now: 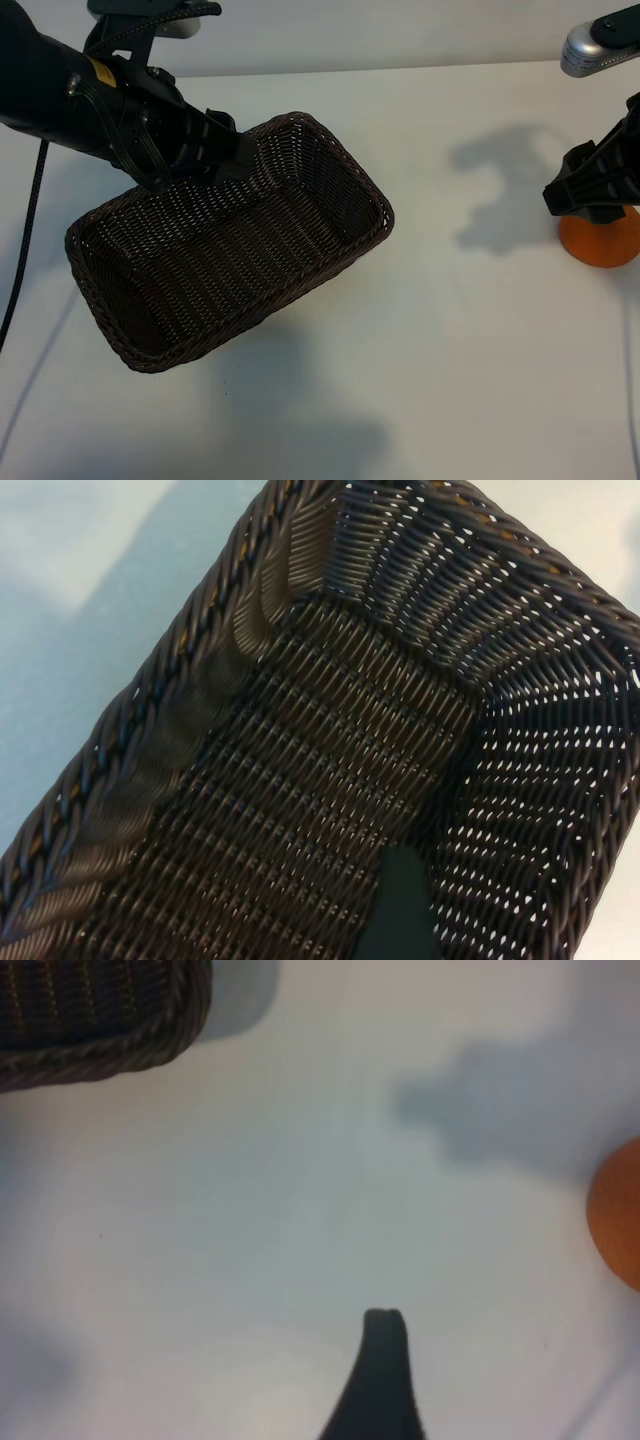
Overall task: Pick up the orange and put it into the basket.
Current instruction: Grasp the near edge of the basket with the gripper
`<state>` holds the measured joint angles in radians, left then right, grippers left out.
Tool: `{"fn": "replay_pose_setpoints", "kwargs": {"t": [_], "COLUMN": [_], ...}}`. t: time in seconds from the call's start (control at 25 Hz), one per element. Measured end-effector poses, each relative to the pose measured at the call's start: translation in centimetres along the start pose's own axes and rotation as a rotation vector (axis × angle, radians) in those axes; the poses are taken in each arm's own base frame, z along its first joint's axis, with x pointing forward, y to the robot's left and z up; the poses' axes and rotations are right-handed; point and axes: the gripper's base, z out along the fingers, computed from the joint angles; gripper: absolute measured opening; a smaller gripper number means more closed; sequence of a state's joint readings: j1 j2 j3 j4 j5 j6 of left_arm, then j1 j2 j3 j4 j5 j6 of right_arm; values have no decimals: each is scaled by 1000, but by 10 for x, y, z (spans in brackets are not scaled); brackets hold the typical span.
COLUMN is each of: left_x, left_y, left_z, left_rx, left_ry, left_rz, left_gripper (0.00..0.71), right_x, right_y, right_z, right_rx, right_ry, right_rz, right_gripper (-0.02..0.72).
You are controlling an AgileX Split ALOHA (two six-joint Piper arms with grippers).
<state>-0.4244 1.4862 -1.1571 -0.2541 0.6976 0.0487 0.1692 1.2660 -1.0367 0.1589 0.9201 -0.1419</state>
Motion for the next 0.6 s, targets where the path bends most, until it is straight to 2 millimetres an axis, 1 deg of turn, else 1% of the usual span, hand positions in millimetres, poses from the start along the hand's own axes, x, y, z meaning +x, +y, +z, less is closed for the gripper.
{"fn": "replay_pose_setpoints", "kwargs": {"t": [0.36,0.6], "left_x": [0,0], "left_y": [0,0], "left_z": [0,0], "left_rx": [0,0], "left_ry": [0,1], "left_rz": [-1,-1], "left_gripper": [584,584], "right_x": [0,0], "right_y": [0,0], "right_z": [0,0], "right_rx": [0,0], "right_ry": [-1,-1], "right_rz": [0,0], "right_gripper": [592,568]}}
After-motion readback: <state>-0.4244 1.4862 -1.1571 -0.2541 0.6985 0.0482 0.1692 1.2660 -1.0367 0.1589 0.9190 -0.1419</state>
